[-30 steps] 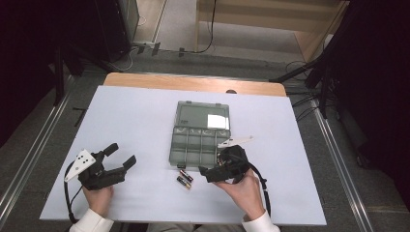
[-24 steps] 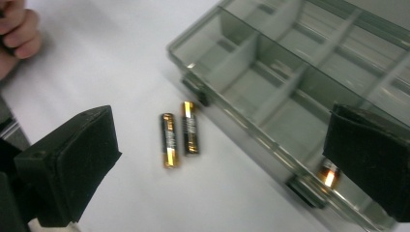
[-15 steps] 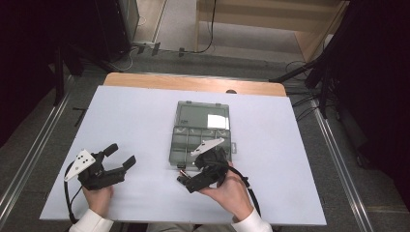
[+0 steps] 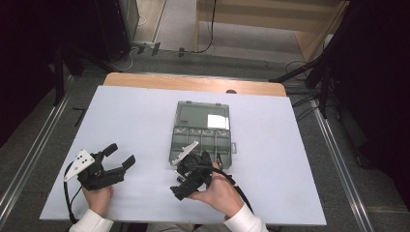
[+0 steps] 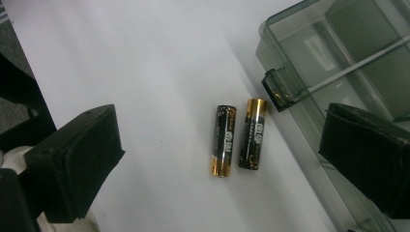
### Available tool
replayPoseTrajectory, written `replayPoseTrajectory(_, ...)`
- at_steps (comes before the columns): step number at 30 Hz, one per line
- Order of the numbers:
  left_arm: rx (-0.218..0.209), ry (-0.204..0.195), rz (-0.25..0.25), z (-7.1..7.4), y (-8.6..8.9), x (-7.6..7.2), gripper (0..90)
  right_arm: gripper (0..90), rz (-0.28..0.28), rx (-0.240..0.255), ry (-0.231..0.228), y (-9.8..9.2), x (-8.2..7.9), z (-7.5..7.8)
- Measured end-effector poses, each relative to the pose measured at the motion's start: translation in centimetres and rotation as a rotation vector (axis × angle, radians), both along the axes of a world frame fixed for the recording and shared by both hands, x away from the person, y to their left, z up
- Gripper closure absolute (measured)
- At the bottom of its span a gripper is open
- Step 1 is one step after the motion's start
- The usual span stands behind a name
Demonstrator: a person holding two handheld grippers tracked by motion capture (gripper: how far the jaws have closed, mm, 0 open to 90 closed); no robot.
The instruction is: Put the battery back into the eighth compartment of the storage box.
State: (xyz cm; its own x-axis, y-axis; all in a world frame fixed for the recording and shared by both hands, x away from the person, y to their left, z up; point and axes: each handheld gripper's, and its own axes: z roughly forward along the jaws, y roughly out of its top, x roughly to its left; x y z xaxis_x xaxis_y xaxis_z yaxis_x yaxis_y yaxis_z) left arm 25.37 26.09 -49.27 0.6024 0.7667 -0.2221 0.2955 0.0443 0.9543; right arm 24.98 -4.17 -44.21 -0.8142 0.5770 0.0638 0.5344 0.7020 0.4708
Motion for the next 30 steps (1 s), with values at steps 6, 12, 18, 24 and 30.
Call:
replayPoseTrajectory(6,0.0,-0.001,-0.002,0.0,0.0,0.0,13.2,4.4,0.04,-0.049,0.03,1.2,0.1,-0.5)
replayPoseTrajectory(12,-0.002,-0.004,-0.003,0.0,0.1,0.0,13.2,10.6,0.075,-0.106,0.061,2.4,0.2,-1.1)
replayPoseTrajectory(18,-0.003,-0.003,-0.01,0.0,0.0,-0.1,13.2,19.1,0.07,-0.145,0.109,2.7,0.5,-1.6)
replayPoseTrajectory(24,-0.003,-0.003,-0.011,0.0,0.0,-0.1,13.2,34.2,0.051,-0.173,0.115,2.9,0.6,-2.0)
replayPoseTrajectory(30,-0.005,-0.005,-0.01,0.0,0.0,-0.1,13.2,48.2,0.027,-0.205,0.131,3.1,0.7,-2.3)
